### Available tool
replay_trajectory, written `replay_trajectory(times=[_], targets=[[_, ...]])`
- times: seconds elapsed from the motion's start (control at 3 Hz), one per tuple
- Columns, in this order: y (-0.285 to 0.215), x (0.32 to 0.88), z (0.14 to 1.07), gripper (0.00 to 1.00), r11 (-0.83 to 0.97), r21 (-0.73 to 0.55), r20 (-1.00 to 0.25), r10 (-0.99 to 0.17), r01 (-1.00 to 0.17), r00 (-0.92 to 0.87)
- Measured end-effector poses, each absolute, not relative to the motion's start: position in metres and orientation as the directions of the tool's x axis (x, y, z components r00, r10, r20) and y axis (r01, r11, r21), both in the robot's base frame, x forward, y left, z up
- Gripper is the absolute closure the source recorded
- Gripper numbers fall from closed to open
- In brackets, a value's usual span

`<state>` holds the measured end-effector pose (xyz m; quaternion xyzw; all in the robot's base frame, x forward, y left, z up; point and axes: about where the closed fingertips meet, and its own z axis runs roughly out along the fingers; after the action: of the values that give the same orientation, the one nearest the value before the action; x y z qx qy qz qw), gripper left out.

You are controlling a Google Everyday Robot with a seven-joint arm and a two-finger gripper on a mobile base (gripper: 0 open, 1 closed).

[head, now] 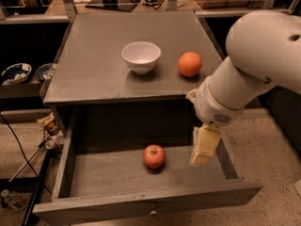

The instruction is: Pick apple from top drawer and place on counter

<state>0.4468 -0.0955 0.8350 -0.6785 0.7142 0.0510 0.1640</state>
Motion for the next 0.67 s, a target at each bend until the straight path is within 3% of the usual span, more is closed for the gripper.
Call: replay_trajectory(times=[0.67], targets=[[-0.070,0.462,0.774,0.00,0.040,-0.146,-0.315,-0.949,-0.988,0.008]])
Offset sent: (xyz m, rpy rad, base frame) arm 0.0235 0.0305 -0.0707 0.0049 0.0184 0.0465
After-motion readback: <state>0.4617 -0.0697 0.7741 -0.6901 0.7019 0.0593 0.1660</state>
